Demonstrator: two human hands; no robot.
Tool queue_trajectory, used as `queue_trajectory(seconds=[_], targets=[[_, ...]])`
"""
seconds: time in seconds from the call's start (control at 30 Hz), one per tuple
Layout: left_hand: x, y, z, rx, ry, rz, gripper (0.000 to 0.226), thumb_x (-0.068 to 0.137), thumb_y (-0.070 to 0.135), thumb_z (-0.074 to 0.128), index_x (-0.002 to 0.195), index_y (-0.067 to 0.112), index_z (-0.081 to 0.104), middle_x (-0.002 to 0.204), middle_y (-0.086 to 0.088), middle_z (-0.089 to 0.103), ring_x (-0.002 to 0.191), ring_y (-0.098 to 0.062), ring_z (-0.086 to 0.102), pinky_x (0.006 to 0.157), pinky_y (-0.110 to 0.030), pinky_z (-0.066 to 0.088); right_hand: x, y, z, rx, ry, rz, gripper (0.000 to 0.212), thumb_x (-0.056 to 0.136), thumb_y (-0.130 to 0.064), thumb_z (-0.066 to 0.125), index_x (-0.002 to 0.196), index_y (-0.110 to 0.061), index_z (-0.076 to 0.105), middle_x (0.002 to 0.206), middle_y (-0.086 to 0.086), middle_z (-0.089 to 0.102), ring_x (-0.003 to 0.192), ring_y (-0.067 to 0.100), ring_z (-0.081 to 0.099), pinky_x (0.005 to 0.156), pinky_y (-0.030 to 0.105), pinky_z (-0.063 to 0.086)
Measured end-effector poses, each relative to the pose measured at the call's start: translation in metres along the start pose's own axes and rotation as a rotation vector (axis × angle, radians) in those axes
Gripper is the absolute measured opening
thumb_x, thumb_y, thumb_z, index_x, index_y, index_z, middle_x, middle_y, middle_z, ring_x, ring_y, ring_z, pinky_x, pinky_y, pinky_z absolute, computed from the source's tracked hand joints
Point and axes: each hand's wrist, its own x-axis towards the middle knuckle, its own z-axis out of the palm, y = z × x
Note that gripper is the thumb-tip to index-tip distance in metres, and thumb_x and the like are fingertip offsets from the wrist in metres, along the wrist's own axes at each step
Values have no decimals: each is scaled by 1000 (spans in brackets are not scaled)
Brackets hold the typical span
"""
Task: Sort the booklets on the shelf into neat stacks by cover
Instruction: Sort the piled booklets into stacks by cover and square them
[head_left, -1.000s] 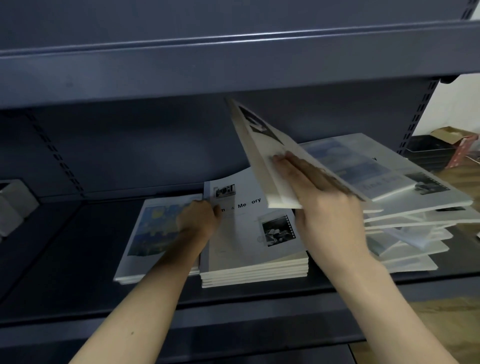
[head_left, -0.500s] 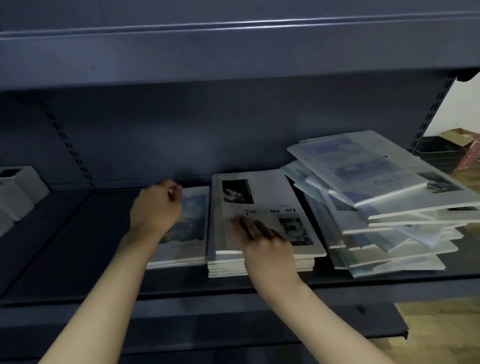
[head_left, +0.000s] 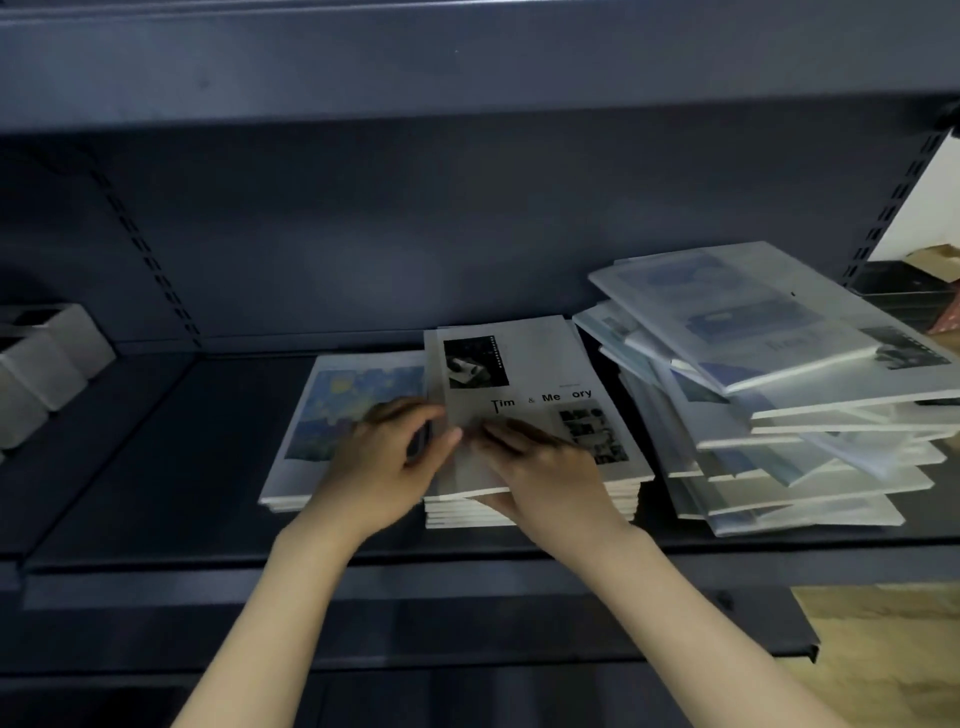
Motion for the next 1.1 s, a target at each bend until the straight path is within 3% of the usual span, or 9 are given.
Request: queue_trajectory(seconds=[0.17, 0.23, 0.3, 0.53, 0.77, 0.87, 0.93, 1.03, 1.1], targets=[[-3, 5, 13, 55, -121, 22, 86, 69, 75, 14, 132, 29, 48, 143, 12, 39, 132, -11, 35, 108, -31, 30, 6, 2, -2, 28, -21, 28, 50, 62, -58, 68, 97, -24, 71, 104, -5, 70, 91, 17, 68, 57, 26, 55], [0, 1, 17, 47, -160, 31, 84, 71, 77, 18, 134, 29, 46, 145, 12, 37, 132, -11, 36, 108, -34, 32, 6, 0, -2, 25, -59, 56, 61, 67, -72, 42, 95, -27, 71, 104, -9, 69, 92, 14, 67, 59, 24, 54], [1, -3, 20, 36, -201, 45, 81, 73, 77, 22, 133, 29, 46, 145, 12, 37, 131, -11, 37, 106, -35, 35, 5, -3, 0, 13, -71, 61, 70, 66, -78, 34, 95, -27, 71, 104, -9, 69, 95, 13, 65, 64, 23, 52], [0, 3, 10, -57, -234, 107, 87, 61, 78, 42, 132, 28, 47, 141, 18, 35, 125, 1, 35, 96, -13, 29, 4, -6, 3, 0, -68, 78, 63, 68, -68, 35, 93, -23, 72, 103, -2, 69, 95, 21, 64, 67, 30, 54], [0, 3, 10, -135, -232, 48, 98, 52, 87, 43, 132, 30, 46, 140, 25, 29, 127, 4, 29, 98, -12, 26, 5, -8, -3, 98, -211, 118, 65, 72, -70, 38, 104, -21, 68, 116, 2, 63, 107, 26, 57, 84, 36, 48], [0, 7, 9, -146, -230, 74, 74, 63, 77, 51, 123, 34, 52, 132, 30, 34, 125, 0, 38, 91, -7, 29, 3, 2, -12, 160, -337, 51, 71, 80, -63, 52, 138, -24, 41, 150, 4, 28, 137, 26, 22, 110, 40, 20], [-1, 11, 7, -101, -244, 58, 65, 72, 65, 60, 127, 29, 51, 132, 30, 30, 128, -4, 36, 90, -7, 27, 1, 11, -20, 142, -433, 76, 78, 80, -61, 56, 145, -32, 24, 156, -1, 7, 141, 22, 1, 113, 39, 4], [-2, 13, 3, -17, -272, 4, 95, 63, 80, 47, 137, 21, 43, 145, 18, 26, 134, -9, 27, 94, -12, 21, -5, 27, -26, 87, -530, 176, 90, 78, -59, 60, 147, -39, 5, 156, 0, -15, 142, 29, -13, 115, 47, -3], [-3, 14, 2, -10, -286, -27, 94, 66, 78, 47, 141, 21, 38, 150, 15, 21, 136, -9, 23, 98, -14, 20, -10, 37, -29, 35, -570, 266, 96, 78, -62, 59, 146, -40, -5, 153, 4, -25, 140, 39, -16, 113, 53, -5]])
